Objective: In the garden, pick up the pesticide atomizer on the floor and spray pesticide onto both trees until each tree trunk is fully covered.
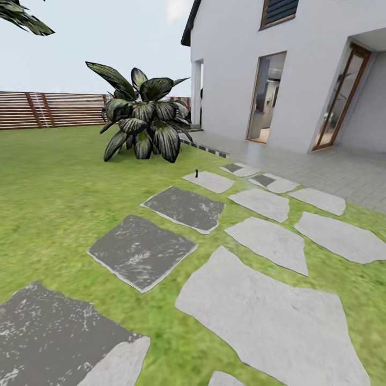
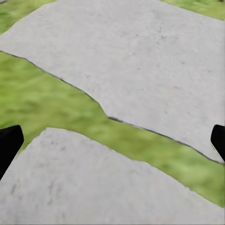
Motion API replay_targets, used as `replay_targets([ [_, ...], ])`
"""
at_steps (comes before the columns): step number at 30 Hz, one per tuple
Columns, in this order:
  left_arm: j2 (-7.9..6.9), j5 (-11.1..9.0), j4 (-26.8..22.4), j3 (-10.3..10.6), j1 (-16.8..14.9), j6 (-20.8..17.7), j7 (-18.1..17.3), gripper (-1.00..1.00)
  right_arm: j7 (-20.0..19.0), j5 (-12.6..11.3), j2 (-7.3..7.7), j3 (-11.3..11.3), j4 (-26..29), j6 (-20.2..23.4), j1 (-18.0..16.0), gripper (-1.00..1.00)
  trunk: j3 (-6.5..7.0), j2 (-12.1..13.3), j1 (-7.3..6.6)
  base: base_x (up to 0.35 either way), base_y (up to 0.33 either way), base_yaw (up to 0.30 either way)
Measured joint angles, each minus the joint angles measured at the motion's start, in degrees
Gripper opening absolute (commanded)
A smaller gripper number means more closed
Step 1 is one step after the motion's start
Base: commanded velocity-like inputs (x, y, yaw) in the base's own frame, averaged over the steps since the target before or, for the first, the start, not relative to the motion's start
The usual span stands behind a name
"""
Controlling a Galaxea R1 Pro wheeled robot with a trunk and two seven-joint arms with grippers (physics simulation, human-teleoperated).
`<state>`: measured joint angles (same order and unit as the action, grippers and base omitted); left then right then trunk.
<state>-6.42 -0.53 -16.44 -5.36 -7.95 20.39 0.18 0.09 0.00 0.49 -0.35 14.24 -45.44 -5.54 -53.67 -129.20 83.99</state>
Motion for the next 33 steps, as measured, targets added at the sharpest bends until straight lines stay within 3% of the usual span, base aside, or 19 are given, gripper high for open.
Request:
replay_targets([
  [33,0.0,0.0,0.0,0.0,0.01,-0.08,0.0,1.0,0.03,0.0,-0.03,0.0,0.0,0.0,0.0,1.0,0.0,0.0,0.0,0.334,-0.077,0.0],
])
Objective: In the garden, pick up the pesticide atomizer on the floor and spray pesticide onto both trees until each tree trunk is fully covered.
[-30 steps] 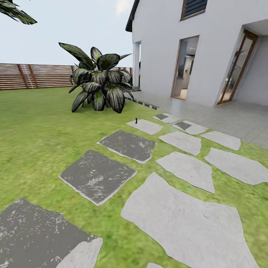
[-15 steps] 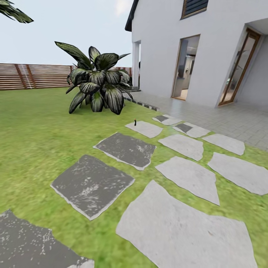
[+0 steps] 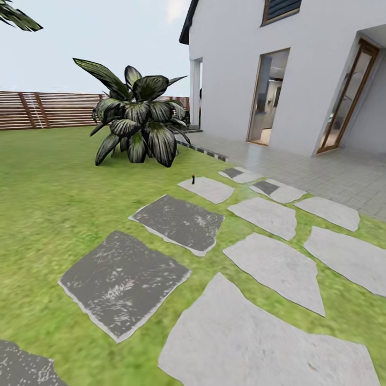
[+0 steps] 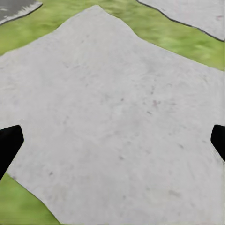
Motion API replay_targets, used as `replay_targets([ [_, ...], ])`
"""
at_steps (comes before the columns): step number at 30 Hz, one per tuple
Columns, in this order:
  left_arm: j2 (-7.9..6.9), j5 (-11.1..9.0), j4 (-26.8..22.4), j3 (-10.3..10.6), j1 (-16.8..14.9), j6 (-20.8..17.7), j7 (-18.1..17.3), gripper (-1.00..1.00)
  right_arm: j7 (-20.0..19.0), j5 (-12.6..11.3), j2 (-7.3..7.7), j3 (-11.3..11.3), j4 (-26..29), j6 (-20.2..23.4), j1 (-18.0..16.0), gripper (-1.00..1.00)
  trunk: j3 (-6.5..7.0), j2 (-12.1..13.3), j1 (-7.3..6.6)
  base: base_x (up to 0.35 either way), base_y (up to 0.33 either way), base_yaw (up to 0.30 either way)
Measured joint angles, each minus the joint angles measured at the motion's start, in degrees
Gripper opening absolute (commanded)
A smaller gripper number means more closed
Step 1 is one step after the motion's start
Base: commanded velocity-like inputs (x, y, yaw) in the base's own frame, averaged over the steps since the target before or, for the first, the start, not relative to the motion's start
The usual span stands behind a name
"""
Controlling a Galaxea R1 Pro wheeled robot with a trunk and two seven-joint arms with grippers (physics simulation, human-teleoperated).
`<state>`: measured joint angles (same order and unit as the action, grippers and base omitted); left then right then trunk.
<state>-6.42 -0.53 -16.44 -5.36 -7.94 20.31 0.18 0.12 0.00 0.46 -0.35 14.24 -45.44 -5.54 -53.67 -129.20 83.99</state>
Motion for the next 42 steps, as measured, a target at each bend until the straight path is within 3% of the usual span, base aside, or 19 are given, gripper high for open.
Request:
replay_targets([
  [42,0.0,0.09,0.0,0.0,-0.05,-0.01,0.0,1.0,-0.03,0.0,0.03,0.08,0.0,0.01,0.0,1.0,0.0,0.0,0.0,0.334,-0.08,0.0],
])
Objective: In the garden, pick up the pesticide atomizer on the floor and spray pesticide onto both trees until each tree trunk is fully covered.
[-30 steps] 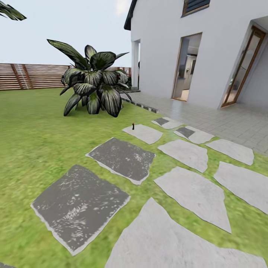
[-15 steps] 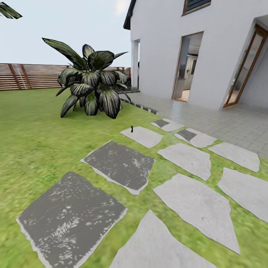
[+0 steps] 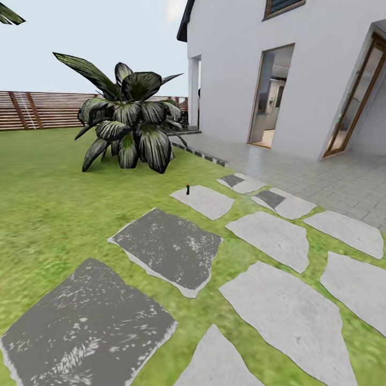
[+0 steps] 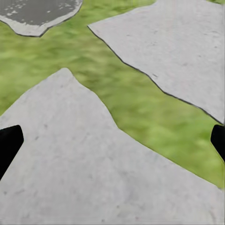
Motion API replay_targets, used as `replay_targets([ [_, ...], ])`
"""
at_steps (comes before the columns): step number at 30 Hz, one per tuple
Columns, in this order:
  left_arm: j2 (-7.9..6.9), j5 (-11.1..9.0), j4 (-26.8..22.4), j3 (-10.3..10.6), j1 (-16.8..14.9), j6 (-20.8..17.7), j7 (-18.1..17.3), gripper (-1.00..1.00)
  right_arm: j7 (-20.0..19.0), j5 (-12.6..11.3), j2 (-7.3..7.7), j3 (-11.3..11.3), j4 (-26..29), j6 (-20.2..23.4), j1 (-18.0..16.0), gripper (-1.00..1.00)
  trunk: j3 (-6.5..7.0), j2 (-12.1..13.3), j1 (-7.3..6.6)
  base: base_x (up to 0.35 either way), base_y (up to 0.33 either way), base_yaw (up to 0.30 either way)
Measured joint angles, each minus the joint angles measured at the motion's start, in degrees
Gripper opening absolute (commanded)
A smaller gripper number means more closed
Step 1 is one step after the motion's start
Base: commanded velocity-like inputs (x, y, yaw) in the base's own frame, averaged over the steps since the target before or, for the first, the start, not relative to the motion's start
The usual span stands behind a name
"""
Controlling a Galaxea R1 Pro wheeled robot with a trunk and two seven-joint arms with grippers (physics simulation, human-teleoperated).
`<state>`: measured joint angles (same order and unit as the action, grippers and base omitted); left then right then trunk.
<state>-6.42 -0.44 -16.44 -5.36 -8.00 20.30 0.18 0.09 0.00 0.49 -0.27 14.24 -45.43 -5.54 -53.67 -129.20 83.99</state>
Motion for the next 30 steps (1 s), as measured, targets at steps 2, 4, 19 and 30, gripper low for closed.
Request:
replay_targets([
  [2,0.0,0.0,0.0,0.0,0.0,0.0,0.0,1.0,0.0,0.0,-0.01,0.0,0.0,-0.01,0.0,1.0,0.0,0.0,0.0,0.334,-0.113,0.0],
  [4,0.0,0.0,0.0,0.0,0.0,0.0,0.0,1.0,0.0,0.0,0.01,-0.01,0.0,0.0,0.0,1.0,0.0,0.0,0.0,0.334,-0.114,0.0],
  [19,0.0,0.0,0.0,0.0,0.0,0.0,0.0,1.0,0.0,0.0,-0.01,-0.01,0.0,-0.01,0.0,1.0,0.0,0.0,0.0,0.334,-0.114,0.0],
  [30,0.0,0.0,0.0,0.0,0.0,0.0,0.0,1.0,0.0,0.0,-0.02,-0.04,0.0,-0.01,0.0,1.0,0.0,0.0,0.0,0.334,-0.114,0.0],
])
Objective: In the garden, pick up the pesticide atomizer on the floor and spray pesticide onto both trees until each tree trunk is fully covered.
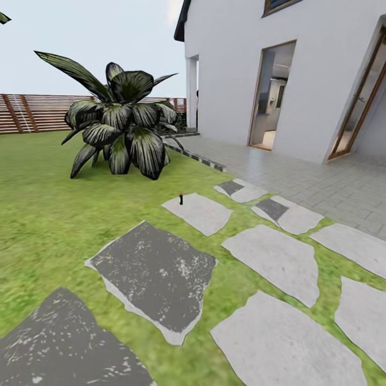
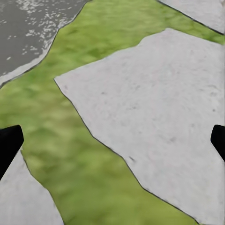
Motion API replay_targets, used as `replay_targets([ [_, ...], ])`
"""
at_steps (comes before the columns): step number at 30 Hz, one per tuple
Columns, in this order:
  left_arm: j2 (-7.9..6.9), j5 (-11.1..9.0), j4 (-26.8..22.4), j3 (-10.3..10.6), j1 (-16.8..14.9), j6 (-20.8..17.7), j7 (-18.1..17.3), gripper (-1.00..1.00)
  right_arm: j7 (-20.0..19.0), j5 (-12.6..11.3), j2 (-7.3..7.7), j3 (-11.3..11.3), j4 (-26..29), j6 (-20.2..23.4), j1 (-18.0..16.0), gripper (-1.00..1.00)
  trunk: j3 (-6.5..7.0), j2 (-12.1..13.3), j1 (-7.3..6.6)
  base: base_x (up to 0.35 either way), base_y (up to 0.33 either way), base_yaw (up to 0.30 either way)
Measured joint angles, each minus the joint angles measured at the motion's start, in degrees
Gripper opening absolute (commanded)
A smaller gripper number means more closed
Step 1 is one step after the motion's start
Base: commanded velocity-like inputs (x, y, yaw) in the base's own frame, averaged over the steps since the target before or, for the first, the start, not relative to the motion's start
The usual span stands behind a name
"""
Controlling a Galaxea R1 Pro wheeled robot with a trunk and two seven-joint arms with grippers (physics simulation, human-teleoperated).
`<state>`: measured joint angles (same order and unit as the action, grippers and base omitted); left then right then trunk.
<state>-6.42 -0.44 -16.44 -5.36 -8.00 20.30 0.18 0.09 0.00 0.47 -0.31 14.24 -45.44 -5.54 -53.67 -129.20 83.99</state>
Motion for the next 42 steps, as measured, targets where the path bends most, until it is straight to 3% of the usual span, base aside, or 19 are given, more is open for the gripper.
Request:
replay_targets([
  [42,0.0,0.0,0.0,0.0,0.0,0.0,0.0,1.0,0.0,0.0,0.0,-0.03,0.0,0.0,0.0,1.0,0.0,0.0,0.0,0.314,-0.153,0.0],
])
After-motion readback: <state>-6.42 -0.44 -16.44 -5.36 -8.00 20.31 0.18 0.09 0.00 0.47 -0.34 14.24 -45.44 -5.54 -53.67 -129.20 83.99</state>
